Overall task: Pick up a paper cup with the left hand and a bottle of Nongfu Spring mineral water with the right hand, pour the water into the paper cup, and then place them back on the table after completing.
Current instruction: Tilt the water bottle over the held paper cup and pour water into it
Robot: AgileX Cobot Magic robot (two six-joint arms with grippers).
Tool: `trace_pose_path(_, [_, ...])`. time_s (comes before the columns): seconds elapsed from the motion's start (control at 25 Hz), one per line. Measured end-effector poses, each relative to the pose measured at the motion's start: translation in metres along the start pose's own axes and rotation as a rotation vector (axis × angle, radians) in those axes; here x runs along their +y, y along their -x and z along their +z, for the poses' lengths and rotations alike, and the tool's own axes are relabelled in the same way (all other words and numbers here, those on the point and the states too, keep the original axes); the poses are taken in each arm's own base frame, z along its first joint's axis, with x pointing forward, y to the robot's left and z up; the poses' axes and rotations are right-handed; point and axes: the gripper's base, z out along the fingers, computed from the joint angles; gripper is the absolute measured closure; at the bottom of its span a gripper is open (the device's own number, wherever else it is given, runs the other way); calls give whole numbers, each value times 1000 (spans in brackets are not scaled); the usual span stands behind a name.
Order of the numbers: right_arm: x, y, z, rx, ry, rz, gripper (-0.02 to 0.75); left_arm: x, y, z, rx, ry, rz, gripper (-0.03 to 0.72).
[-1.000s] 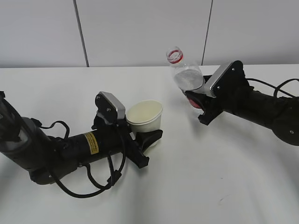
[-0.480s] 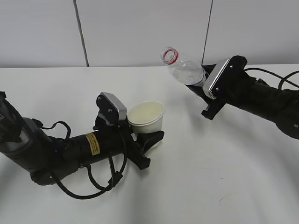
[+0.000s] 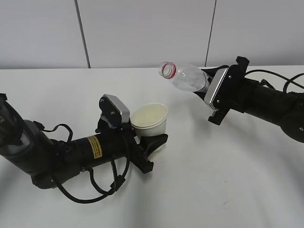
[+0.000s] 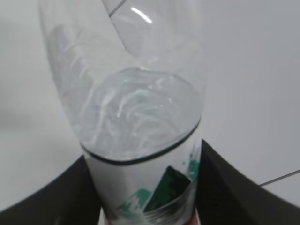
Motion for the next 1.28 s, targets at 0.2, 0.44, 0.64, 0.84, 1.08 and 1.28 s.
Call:
trace_pose_path(0.2, [-1,1,0,-10,-7,-57,339,0,0,0,1,-4,2,339])
trace_pose_path(0.44, [-1,2,0,-16,-13,-151,339,0,0,0,1,-4,2,339])
trace_pose_path(0.64, [-1,2,0,-17,-15,-226,339,-1,0,0,1,-6,3,339])
trace_pose_path(0.84, [-2,2,0,-22,-21,-290,340,-2,0,0,4,-22,10,339])
trace_pose_path(1.08, [-3,4,0,-42,-43,-360,326,-3,-1,0,7,-37,17,339])
trace_pose_path(1.28, [-4,4,0,-38,-47,-383,339,-4,-1,0,8,-47,22,339])
